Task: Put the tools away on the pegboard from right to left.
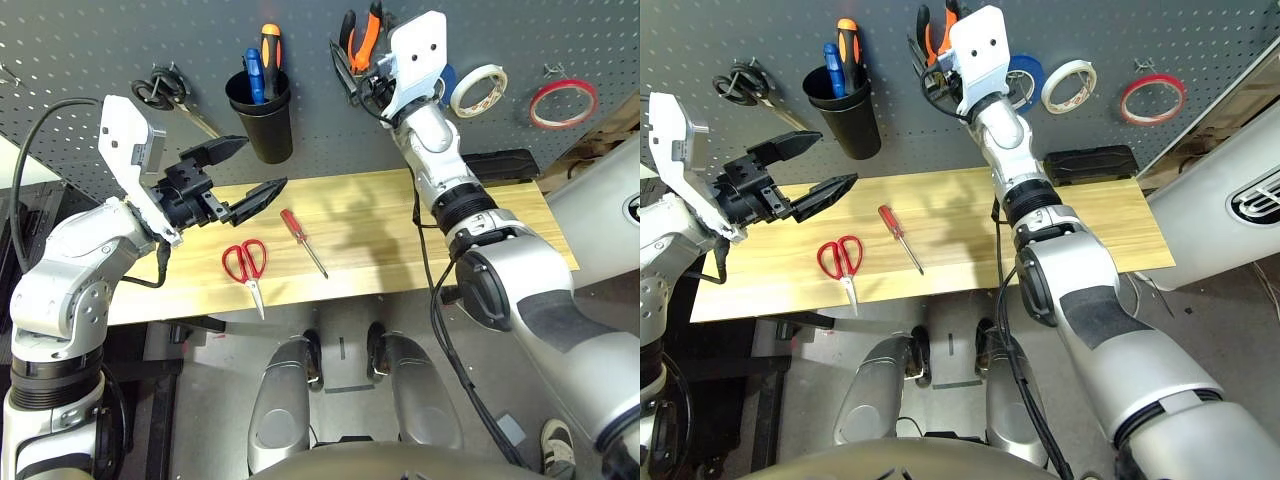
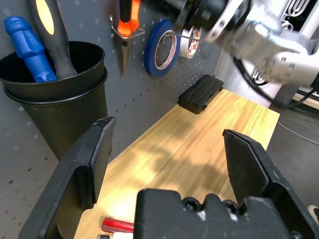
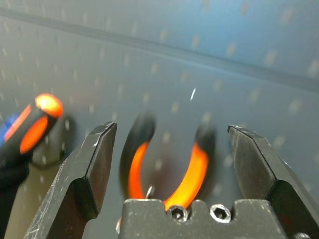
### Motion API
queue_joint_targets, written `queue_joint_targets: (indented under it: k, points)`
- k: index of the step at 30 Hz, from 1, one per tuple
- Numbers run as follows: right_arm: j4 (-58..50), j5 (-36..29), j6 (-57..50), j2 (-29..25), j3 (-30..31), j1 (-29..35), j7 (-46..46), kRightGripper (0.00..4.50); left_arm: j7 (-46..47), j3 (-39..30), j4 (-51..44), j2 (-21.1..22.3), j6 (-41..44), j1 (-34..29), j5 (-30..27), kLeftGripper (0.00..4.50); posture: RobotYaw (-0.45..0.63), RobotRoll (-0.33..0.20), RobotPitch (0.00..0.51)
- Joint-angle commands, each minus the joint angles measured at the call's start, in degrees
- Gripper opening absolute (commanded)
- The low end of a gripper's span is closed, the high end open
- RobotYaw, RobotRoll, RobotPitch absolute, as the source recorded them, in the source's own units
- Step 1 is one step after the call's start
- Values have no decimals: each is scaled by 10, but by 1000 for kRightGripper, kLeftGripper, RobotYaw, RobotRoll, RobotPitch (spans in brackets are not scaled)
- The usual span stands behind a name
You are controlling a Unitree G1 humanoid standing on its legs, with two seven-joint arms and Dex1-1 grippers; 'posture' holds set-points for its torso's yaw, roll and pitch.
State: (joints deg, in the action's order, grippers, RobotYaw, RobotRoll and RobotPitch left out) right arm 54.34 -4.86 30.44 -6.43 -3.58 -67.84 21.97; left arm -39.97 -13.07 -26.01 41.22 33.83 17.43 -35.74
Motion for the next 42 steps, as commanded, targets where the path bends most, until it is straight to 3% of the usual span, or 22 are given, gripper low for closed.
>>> queue_joint_targets:
  k: [1, 6, 12, 17, 26, 42]
  points:
    - [-96, -52, -84, -28, -4, 30, 87, 4470, -3, 8, 5, -2, -4, 0, 3, 4500, 89, 0, 206]
    - [-244, -112, -246, -82, 5, 70, 181, 4470, -12, 15, 16, 0, -11, 0, 8, 4500, 65, 0, 207]
    - [-395, -216, -526, -188, 2, 116, 281, 4470, -15, 33, 26, 5, -5, -15, 20, 4500, 42, 0, 208]
    - [-436, -207, -627, -236, 49, 160, 317, 4470, -7, 53, 35, 7, 4, -23, 44, 4500, 34, 0, 205]
    - [-448, -166, -637, -219, 108, 226, 320, 4470, -17, 65, 54, 8, -23, -86, 88, 4500, 47, 0, 199]
    - [-403, -96, -636, -151, 160, 225, 297, 4470, -22, 66, 102, -17, -87, -152, 125, 4500, 57, 0, 205]
